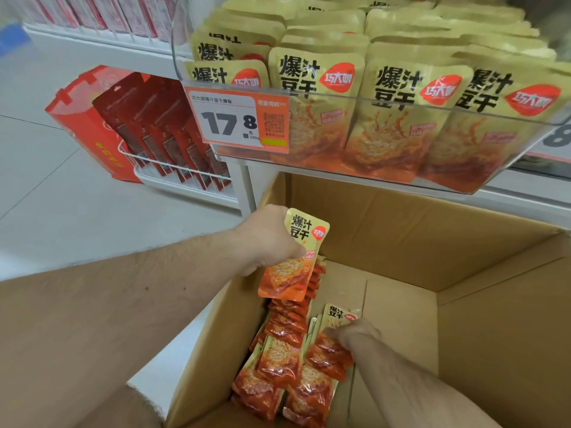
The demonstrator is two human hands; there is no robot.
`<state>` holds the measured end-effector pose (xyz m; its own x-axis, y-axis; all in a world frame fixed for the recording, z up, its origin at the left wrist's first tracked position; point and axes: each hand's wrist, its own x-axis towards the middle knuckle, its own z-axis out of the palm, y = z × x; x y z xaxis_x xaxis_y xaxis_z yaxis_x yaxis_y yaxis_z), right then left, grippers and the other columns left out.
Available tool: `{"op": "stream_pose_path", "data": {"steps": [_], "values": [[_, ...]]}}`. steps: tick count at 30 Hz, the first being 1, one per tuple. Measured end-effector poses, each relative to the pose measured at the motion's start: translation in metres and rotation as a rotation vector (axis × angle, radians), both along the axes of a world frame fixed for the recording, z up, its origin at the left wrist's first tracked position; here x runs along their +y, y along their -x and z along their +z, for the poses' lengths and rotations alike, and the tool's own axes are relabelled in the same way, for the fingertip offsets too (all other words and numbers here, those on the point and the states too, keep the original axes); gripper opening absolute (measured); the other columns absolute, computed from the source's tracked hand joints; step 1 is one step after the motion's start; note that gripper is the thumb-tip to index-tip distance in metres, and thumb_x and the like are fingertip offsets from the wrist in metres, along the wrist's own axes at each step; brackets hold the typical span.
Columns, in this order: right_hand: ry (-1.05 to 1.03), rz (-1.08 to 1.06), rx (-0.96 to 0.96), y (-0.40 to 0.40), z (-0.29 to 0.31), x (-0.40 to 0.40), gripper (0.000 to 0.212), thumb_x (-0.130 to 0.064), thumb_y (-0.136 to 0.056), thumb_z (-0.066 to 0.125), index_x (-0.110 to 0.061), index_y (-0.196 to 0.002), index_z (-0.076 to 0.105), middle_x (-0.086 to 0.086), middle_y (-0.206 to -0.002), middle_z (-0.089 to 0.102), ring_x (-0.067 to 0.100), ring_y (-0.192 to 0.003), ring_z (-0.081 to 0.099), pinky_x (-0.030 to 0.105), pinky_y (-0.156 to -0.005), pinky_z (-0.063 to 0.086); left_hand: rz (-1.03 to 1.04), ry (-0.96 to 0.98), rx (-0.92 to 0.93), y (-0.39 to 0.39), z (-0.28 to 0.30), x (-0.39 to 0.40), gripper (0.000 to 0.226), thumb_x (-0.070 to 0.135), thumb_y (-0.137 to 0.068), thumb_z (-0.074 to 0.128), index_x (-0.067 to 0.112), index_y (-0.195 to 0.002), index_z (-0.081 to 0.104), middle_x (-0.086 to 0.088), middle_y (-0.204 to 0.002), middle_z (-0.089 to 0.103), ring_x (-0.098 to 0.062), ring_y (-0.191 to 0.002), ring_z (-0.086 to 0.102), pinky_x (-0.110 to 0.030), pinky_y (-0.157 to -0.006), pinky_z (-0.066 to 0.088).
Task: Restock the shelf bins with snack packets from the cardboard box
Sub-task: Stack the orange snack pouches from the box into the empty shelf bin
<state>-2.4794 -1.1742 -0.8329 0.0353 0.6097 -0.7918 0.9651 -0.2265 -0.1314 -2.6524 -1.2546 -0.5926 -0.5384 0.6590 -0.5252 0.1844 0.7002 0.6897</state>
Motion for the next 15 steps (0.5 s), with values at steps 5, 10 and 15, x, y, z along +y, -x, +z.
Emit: {"op": "stream_pose_path", "data": {"steps": [5, 10, 15], "values": [[0.001, 0.078, 0.065, -0.017, 0.009, 0.013, 0.032, -0.033, -0.072, 0.085, -0.014, -0.09, 0.066, 0.002, -0.092, 0.07, 0.017, -0.078, 0.066, 0.025, -0.075, 0.057, -0.05, 0.02, -0.005, 0.001, -0.001, -0.002, 0.032, -0.006, -0.081, 0.066, 0.007, -0.109, 0.062, -0.013, -0.103, 0.071, -0.023, -0.094, 0.066, -0.039, -0.081, 0.056], [0.026, -0.046, 0.505, -0.026, 0.086, 0.029, 0.017, -0.001, -0.086, 0.071, -0.005, -0.095, 0.057, 0.012, -0.086, 0.073, 0.03, -0.075, 0.072, 0.041, -0.066, 0.06, -0.067, -0.043, -0.063, 0.008, 0.012, -0.012, 0.032, -0.003, -0.082, 0.07, 0.014, -0.109, 0.063, -0.006, -0.102, 0.073, -0.023, -0.095, 0.069, -0.039, -0.082, 0.058], [0.159, -0.012, 0.891, -0.031, 0.205, 0.024, 0.025, -0.01, -0.094, 0.063, -0.006, -0.117, 0.055, 0.008, -0.105, 0.075, 0.023, -0.093, 0.073, 0.04, -0.081, 0.056, -0.006, -0.16, -0.124, 0.006, 0.035, -0.022, 0.029, -0.002, -0.085, 0.065, 0.012, -0.109, 0.065, -0.007, -0.103, 0.074, -0.024, -0.095, 0.069, -0.038, -0.082, 0.056]]}}
